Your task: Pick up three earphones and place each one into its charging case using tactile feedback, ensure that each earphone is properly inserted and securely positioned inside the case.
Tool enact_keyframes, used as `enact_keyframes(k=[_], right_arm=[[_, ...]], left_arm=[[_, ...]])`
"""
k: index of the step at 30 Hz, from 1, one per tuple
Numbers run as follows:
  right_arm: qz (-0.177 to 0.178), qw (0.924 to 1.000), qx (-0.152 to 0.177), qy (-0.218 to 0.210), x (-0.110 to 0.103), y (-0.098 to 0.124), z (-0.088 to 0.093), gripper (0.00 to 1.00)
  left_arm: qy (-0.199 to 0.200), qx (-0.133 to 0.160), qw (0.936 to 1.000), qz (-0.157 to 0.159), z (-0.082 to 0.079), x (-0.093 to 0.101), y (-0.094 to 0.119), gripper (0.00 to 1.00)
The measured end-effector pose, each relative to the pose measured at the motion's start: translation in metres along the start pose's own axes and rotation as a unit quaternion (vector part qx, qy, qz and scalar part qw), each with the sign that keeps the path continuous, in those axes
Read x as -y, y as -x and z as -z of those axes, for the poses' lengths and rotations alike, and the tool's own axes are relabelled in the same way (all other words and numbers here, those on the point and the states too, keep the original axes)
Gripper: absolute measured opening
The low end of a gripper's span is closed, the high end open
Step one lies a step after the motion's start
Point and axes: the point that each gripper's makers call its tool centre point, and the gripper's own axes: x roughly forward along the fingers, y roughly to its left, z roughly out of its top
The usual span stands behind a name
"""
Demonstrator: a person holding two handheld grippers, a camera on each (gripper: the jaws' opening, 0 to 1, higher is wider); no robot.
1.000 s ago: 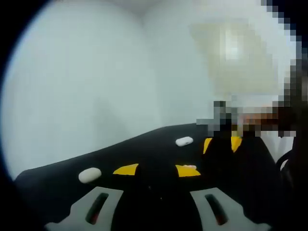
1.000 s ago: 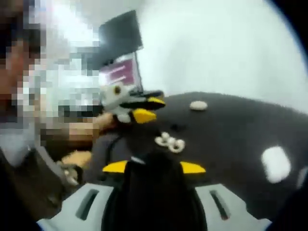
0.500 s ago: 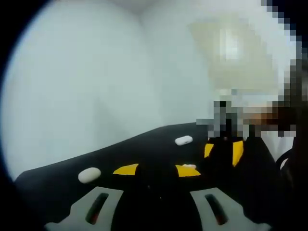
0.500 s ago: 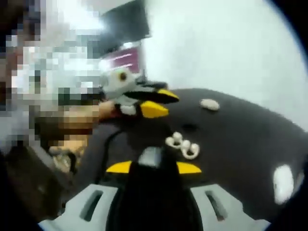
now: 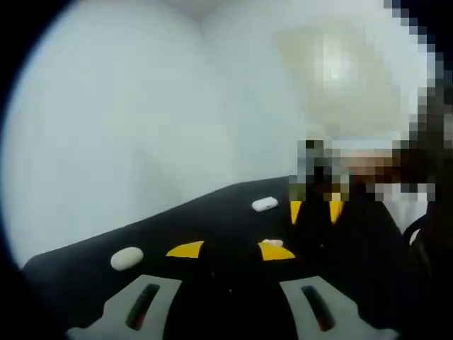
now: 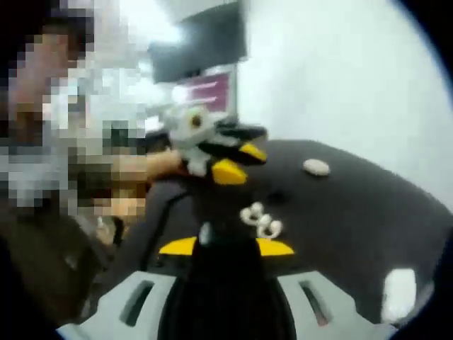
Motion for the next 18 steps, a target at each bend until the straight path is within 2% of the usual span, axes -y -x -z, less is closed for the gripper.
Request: enact_keyframes(k=[2, 3, 6, 8, 9, 11, 12, 13, 14, 15, 16, 18], right_arm=[[0.005, 0.9953, 0.016, -0.095, 0.004, 0.0, -0.001, 0.34], [0.012, 0.992, 0.013, -0.125, 0.007, -0.001, 0.002, 0.34], [0.009, 0.9876, 0.002, -0.157, 0.004, -0.008, 0.01, 0.34], [0.009, 0.983, -0.023, -0.182, 0.0, -0.016, 0.02, 0.34], [0.012, 0.9864, -0.002, -0.164, 0.001, -0.02, 0.014, 0.33], [0.016, 0.9843, -0.013, -0.175, -0.001, -0.022, 0.015, 0.32], [0.022, 0.986, -0.027, -0.163, -0.001, -0.023, 0.019, 0.29], [0.015, 0.9928, -0.022, -0.117, -0.002, -0.024, 0.015, 0.28], [-0.011, 0.993, -0.032, -0.113, -0.013, -0.024, 0.017, 0.26], [-0.02, 0.9951, -0.034, -0.091, -0.017, -0.024, 0.017, 0.26], [-0.015, 0.9973, -0.026, -0.067, -0.017, -0.025, 0.014, 0.26], [-0.008, 0.9995, -0.021, 0.022, -0.021, -0.023, 0.01, 0.26]], left_arm=[[0.001, 0.001, 1.0, 0.002, 0.0, 0.0, 0.0, 0.25], [0.001, 0.0, 1.0, 0.002, 0.0, 0.001, 0.0, 0.25], [0.0, -0.001, 1.0, 0.004, 0.0, 0.002, -0.001, 0.25], [-0.001, -0.002, 1.0, 0.004, 0.0, 0.002, -0.001, 0.25], [-0.001, -0.002, 1.0, 0.004, 0.0, 0.003, 0.0, 0.25], [0.0, -0.002, 1.0, 0.004, 0.0, 0.002, -0.001, 0.25], [0.0, -0.002, 1.0, 0.005, 0.0, 0.001, -0.001, 0.25], [0.0, -0.002, 1.0, 0.005, 0.0, 0.001, -0.001, 0.25], [0.0, -0.002, 1.0, 0.006, 0.0, 0.002, -0.001, 0.25], [0.001, -0.003, 1.0, 0.008, 0.0, 0.003, -0.001, 0.25], [0.005, -0.005, 0.9999, 0.01, 0.001, 0.003, -0.001, 0.24], [0.034, -0.014, 0.9986, 0.037, 0.003, 0.012, 0.0, 0.19]])
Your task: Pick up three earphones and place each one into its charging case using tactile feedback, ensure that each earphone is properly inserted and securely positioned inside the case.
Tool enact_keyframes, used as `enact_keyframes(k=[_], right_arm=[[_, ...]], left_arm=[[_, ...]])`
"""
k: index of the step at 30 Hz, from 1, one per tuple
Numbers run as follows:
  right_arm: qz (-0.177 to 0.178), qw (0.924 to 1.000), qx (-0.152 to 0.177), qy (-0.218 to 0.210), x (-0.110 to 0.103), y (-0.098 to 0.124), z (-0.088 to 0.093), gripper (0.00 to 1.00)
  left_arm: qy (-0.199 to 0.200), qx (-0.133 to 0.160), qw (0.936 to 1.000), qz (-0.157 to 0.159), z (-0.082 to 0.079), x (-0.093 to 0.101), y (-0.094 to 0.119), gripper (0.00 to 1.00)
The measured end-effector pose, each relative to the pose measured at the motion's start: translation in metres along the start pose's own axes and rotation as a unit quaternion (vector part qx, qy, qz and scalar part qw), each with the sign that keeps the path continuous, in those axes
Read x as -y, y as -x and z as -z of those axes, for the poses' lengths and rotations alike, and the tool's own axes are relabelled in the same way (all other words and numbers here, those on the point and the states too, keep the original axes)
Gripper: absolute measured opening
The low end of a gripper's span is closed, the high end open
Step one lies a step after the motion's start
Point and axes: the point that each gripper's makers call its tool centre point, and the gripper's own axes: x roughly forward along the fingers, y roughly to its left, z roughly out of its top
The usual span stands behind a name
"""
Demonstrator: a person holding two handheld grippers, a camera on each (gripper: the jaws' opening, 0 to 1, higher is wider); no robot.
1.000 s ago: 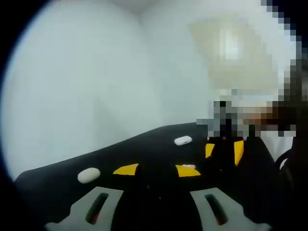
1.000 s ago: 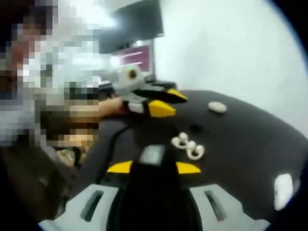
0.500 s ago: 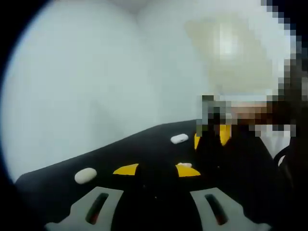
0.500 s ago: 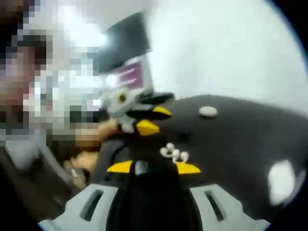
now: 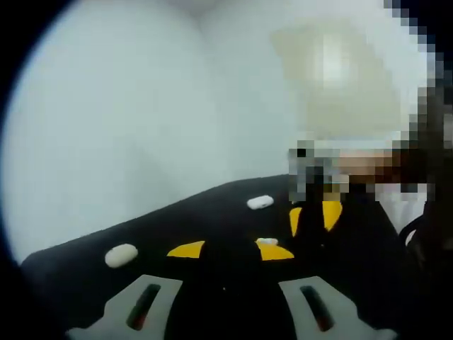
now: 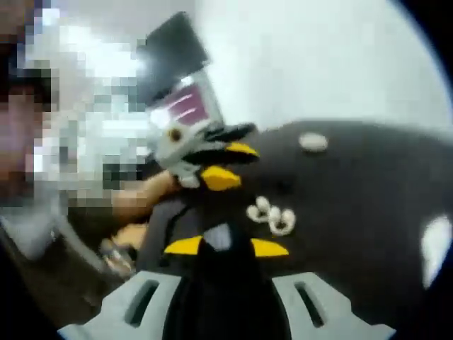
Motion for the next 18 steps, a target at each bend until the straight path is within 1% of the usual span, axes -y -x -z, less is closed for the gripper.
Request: enact_keyframes(k=[1, 2, 3, 4, 5, 7, 8, 11, 13, 14, 15, 17, 18], right_arm=[[0.006, 0.9991, -0.001, 0.043, -0.002, 0.001, -0.002, 0.26], [0.012, 0.996, -0.001, 0.088, -0.005, 0.002, -0.004, 0.26], [0.018, 0.9902, 0.001, 0.139, -0.009, 0.002, -0.006, 0.26], [0.024, 0.9805, -0.001, 0.195, -0.013, 0.003, -0.007, 0.26], [0.027, 0.9731, -0.003, 0.229, -0.016, 0.003, -0.008, 0.26], [0.033, 0.9607, -0.004, 0.276, -0.019, 0.004, -0.008, 0.26], [0.036, 0.9565, -0.005, 0.289, -0.02, 0.004, -0.008, 0.26], [0.038, 0.9578, -0.007, 0.285, -0.018, 0.004, -0.008, 0.26], [0.039, 0.9572, -0.007, 0.287, -0.018, 0.005, -0.007, 0.26], [0.04, 0.9541, -0.006, 0.297, -0.019, 0.005, -0.007, 0.26], [0.041, 0.9489, -0.004, 0.313, -0.019, 0.005, -0.008, 0.26], [0.045, 0.9423, -0.003, 0.332, -0.021, 0.004, -0.007, 0.26], [0.047, 0.9412, -0.003, 0.335, -0.022, 0.004, -0.007, 0.26]], left_arm=[[0.015, 0.006, 0.9996, 0.022, -0.002, 0.007, 0.0, 0.17], [0.026, 0.011, 0.9984, 0.048, -0.005, 0.016, 0.001, 0.17], [0.031, 0.01, 0.9971, 0.069, -0.005, 0.024, 0.001, 0.17], [0.027, 0.002, 0.9967, 0.077, -0.002, 0.028, 0.002, 0.17], [0.017, -0.007, 0.9962, 0.085, 0.001, 0.032, 0.001, 0.17], [0.01, -0.014, 0.9952, 0.096, 0.004, 0.039, -0.001, 0.17], [0.009, -0.02, 0.9948, 0.1, 0.006, 0.041, -0.001, 0.17], [0.006, -0.021, 0.993, 0.116, 0.006, 0.047, 0.0, 0.17], [0.01, -0.019, 0.9914, 0.129, 0.005, 0.052, 0.002, 0.17], [0.011, -0.017, 0.9908, 0.134, 0.004, 0.054, 0.003, 0.17], [0.015, -0.016, 0.9902, 0.138, 0.004, 0.055, 0.004, 0.17], [0.023, -0.013, 0.9889, 0.146, 0.002, 0.057, 0.005, 0.17], [0.026, -0.011, 0.9878, 0.153, 0.002, 0.059, 0.006, 0.17]])
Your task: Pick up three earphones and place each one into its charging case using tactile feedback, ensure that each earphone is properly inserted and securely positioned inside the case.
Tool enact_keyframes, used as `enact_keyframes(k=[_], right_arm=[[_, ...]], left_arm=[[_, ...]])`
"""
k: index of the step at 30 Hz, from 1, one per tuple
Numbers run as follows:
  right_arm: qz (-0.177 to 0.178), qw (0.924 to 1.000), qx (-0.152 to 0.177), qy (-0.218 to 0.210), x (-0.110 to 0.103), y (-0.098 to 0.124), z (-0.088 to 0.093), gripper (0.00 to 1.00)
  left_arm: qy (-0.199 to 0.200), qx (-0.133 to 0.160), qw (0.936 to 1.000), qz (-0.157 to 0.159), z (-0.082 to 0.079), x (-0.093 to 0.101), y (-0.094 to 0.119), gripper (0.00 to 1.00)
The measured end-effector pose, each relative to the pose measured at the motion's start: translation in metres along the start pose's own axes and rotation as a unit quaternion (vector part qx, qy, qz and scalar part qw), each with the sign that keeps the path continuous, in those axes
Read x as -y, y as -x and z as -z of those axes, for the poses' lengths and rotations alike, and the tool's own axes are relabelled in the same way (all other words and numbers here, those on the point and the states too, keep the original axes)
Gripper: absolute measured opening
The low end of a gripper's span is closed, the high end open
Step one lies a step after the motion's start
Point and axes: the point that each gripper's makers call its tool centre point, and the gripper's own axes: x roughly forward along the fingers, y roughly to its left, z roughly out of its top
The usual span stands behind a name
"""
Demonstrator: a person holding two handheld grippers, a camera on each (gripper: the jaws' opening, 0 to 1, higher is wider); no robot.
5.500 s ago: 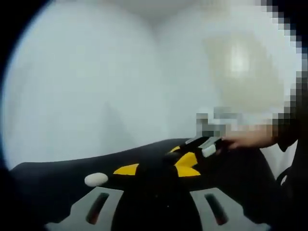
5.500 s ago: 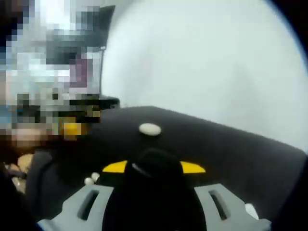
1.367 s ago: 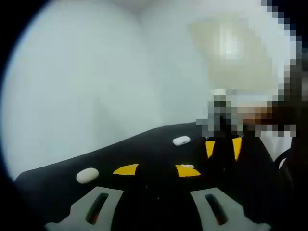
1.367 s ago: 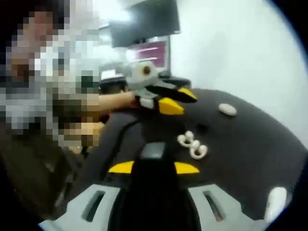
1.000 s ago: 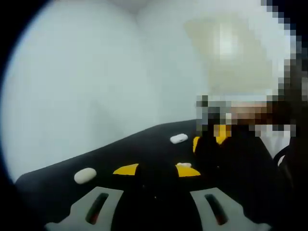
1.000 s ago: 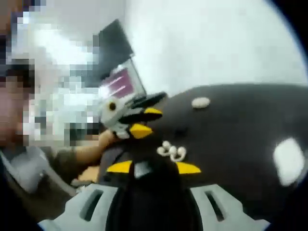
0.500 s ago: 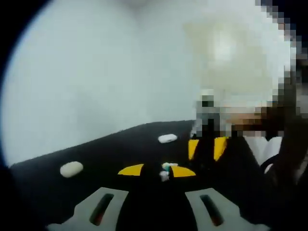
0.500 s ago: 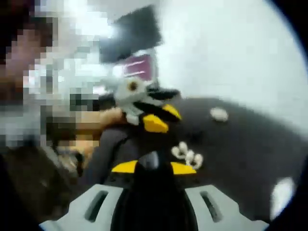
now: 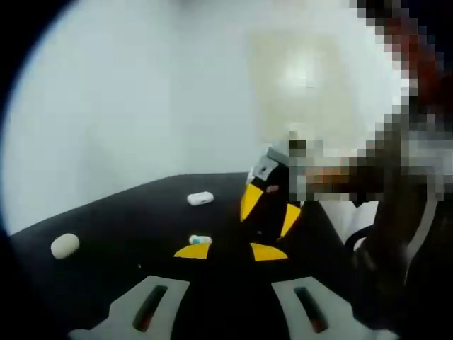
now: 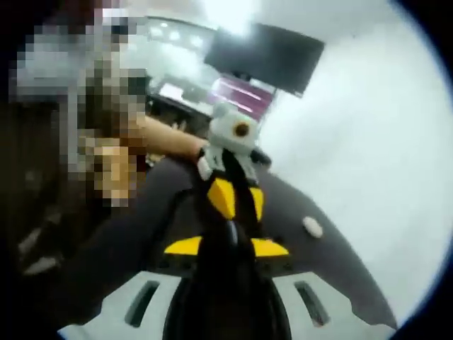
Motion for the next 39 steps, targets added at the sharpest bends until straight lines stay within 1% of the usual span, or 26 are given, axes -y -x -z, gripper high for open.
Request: enact_keyframes(k=[3, 5, 6, 9, 11, 14, 17, 18, 19, 20, 21, 22, 23, 24, 25, 26, 27, 29, 30, 31, 32, 33, 35, 37, 38, 39], right_arm=[[0.009, 0.9999, -0.003, 0.006, 0.0, 0.0, 0.0, 0.26], [0.02, 0.9997, -0.005, 0.012, -0.001, 0.0, -0.001, 0.26], [0.024, 0.9996, -0.007, 0.013, -0.001, 0.0, -0.001, 0.26], [0.035, 0.9986, -0.015, 0.036, -0.003, 0.0, -0.002, 0.26], [0.038, 0.9977, -0.021, 0.052, -0.004, 0.0, -0.003, 0.26], [0.043, 0.9955, -0.028, 0.079, -0.006, -0.001, -0.005, 0.26], [0.044, 0.9897, -0.037, 0.131, -0.01, -0.002, -0.008, 0.26], [0.045, 0.9879, -0.039, 0.143, -0.011, -0.002, -0.008, 0.26], [0.046, 0.9866, -0.043, 0.15, -0.011, -0.002, -0.008, 0.26], [0.046, 0.9875, -0.041, 0.145, -0.011, -0.002, -0.007, 0.27], [0.047, 0.9878, -0.04, 0.143, -0.01, -0.002, -0.007, 0.27], [0.045, 0.9915, -0.036, 0.117, -0.009, -0.001, -0.004, 0.27], [0.038, 0.9947, -0.024, 0.092, -0.009, 0.0, -0.004, 0.28], [0.028, 0.9984, -0.008, 0.049, -0.01, 0.002, -0.005, 0.29], [0.019, 0.9996, -0.001, 0.023, -0.01, 0.003, -0.004, 0.29], [0.006, 0.9999, 0.002, -0.012, -0.011, 0.005, -0.002, 0.3], [-0.008, 0.9991, -0.005, -0.042, -0.012, 0.008, 0.003, 0.3], [-0.042, 0.9955, -0.018, -0.084, -0.015, 0.012, 0.015, 0.32], [-0.056, 0.992, -0.009, -0.113, -0.015, 0.013, 0.017, 0.32], [-0.072, 0.9828, 0.008, -0.17, -0.015, 0.014, 0.017, 0.32], [-0.09, 0.968, -0.005, -0.234, -0.016, 0.015, 0.025, 0.32], [-0.102, 0.9604, -0.013, -0.259, -0.014, 0.015, 0.03, 0.31], [-0.117, 0.9526, 0.007, -0.28, -0.007, 0.01, 0.031, 0.31], [-0.143, 0.9429, 0.027, -0.299, -0.007, 0.007, 0.024, 0.31], [-0.163, 0.9384, 0.033, -0.303, -0.009, 0.006, 0.02, 0.31], [-0.178, 0.9374, 0.031, -0.298, -0.011, 0.007, 0.019, 0.32]], left_arm=[[-0.005, 0.004, 0.9997, 0.022, -0.001, 0.009, 0.0, 0.17], [-0.014, 0.01, 0.9984, 0.053, -0.003, 0.024, -0.001, 0.17], [-0.013, 0.005, 0.998, 0.061, -0.001, 0.028, -0.002, 0.18], [-0.008, -0.01, 0.9983, 0.057, 0.003, 0.026, -0.007, 0.18], [0.005, -0.013, 0.9982, 0.058, 0.003, 0.028, -0.01, 0.19], [0.012, -0.013, 0.9979, 0.063, 0.002, 0.033, -0.014, 0.21], [0.014, -0.033, 0.9976, 0.06, 0.008, 0.034, -0.02, 0.21], [0.01, -0.04, 0.9979, 0.05, 0.011, 0.032, -0.021, 0.2], [0.012, -0.041, 0.9979, 0.048, 0.012, 0.032, -0.023, 0.21], [0.008, -0.047, 0.9978, 0.045, 0.014, 0.033, -0.024, 0.2], [0.002, -0.05, 0.9975, 0.051, 0.016, 0.036, -0.023, 0.17], [-0.001, -0.05, 0.9974, 0.053, 0.016, 0.038, -0.023, 0.15], [-0.008, -0.047, 0.9976, 0.05, 0.016, 0.037, -0.022, 0.15], [-0.011, -0.046, 0.9977, 0.05, 0.016, 0.037, -0.022, 0.15], [-0.015, -0.045, 0.9976, 0.051, 0.015, 0.037, -0.022, 0.14], [-0.018, -0.044, 0.9975, 0.052, 0.015, 0.038, -0.021, 0.14], [-0.021, -0.045, 0.9974, 0.053, 0.016, 0.038, -0.021, 0.14], [-0.026, -0.044, 0.9972, 0.055, 0.016, 0.039, -0.021, 0.14], [-0.029, -0.043, 0.9971, 0.056, 0.016, 0.039, -0.021, 0.14], [-0.03, -0.043, 0.997, 0.057, 0.016, 0.039, -0.021, 0.14], [-0.031, -0.043, 0.9969, 0.057, 0.016, 0.039, -0.021, 0.14], [-0.033, -0.043, 0.9968, 0.058, 0.016, 0.039, -0.02, 0.14], [-0.033, -0.044, 0.9966, 0.061, 0.017, 0.039, -0.02, 0.14], [-0.033, -0.044, 0.9966, 0.062, 0.017, 0.04, -0.02, 0.14], [-0.034, -0.045, 0.9965, 0.062, 0.017, 0.04, -0.02, 0.14], [-0.037, -0.046, 0.9964, 0.062, 0.018, 0.04, -0.02, 0.14]])
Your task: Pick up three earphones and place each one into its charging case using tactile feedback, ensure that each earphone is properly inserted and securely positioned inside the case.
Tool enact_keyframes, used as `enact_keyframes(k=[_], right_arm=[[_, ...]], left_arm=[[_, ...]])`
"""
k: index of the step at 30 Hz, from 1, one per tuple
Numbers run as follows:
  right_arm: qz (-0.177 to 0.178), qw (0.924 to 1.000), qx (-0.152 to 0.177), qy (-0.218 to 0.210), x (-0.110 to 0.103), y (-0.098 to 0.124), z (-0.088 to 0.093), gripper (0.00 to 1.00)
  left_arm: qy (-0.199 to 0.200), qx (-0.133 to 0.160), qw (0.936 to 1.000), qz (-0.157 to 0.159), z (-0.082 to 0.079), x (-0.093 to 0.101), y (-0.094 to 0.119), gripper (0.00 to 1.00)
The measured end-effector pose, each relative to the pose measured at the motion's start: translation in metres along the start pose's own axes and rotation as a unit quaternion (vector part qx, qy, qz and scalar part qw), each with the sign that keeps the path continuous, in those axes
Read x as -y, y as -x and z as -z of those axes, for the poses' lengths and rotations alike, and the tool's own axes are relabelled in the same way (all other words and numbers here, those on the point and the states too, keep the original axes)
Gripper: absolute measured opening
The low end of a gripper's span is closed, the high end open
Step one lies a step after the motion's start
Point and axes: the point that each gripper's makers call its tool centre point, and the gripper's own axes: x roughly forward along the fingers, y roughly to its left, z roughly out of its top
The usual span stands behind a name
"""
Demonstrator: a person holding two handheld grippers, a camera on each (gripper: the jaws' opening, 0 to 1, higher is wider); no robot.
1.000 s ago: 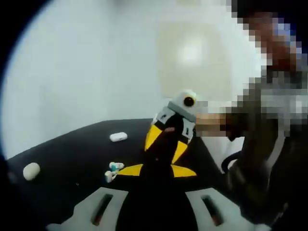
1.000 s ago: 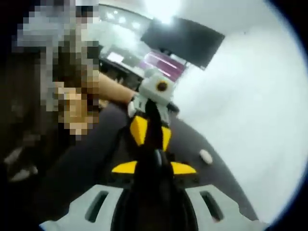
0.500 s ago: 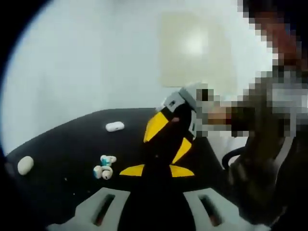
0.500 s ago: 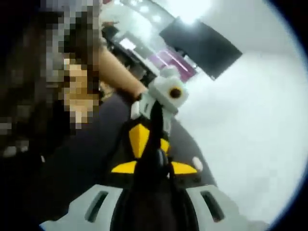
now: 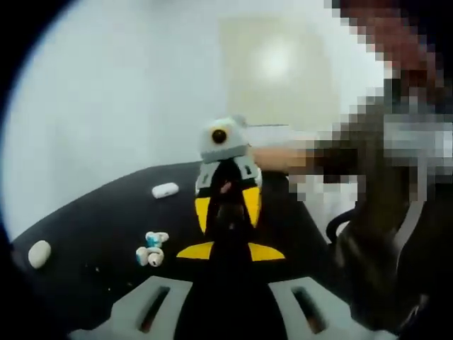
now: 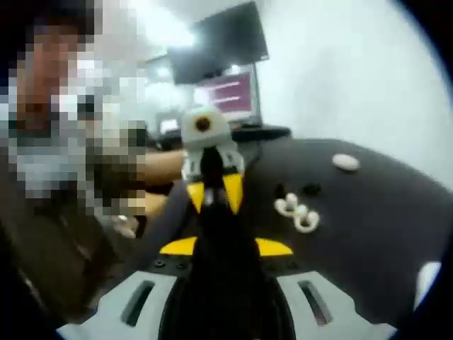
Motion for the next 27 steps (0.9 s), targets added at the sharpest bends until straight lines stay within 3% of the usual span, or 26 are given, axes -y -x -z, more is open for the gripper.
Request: enact_keyframes(k=[3, 5, 8, 10, 13, 16, 19, 23, 27], right_arm=[[-0.018, 0.9994, 0.004, 0.029, 0.001, -0.002, -0.009, 0.32], [-0.045, 0.9987, 0.02, 0.016, -0.008, -0.008, -0.014, 0.32], [-0.037, 0.9989, 0.019, 0.022, -0.01, -0.019, -0.008, 0.3], [-0.006, 0.9987, -0.006, 0.049, -0.003, -0.019, 0.001, 0.19], [-0.016, 0.9981, 0.005, 0.06, -0.009, -0.018, -0.002, 0.18], [-0.017, 0.9977, 0.006, 0.066, -0.011, -0.018, -0.003, 0.18], [-0.019, 0.9973, 0.004, 0.07, -0.014, -0.016, -0.002, 0.18], [-0.017, 0.9978, 0.004, 0.064, -0.014, -0.015, 0.0, 0.18], [-0.011, 0.9974, 0.005, 0.072, -0.015, -0.014, 0.0, 0.18]], left_arm=[[-0.005, -0.004, 1.0, -0.001, 0.002, 0.0, -0.001, 0.14], [-0.006, -0.008, 0.9999, -0.001, 0.003, 0.0, -0.001, 0.14], [-0.02, -0.019, 0.9996, -0.004, 0.007, 0.003, -0.002, 0.14], [-0.023, -0.017, 0.9996, -0.004, 0.007, 0.003, -0.002, 0.13], [-0.029, -0.018, 0.9994, 0.004, 0.007, 0.006, 0.0, 0.14], [-0.028, -0.007, 0.9996, 0.009, 0.003, 0.007, 0.002, 0.22], [-0.032, -0.009, 0.9994, 0.004, 0.004, 0.007, 0.003, 0.24], [0.003, 0.04, 0.999, -0.022, -0.017, -0.003, 0.013, 0.24], [0.033, 0.036, 0.9982, -0.036, -0.024, -0.002, 0.013, 0.23]])
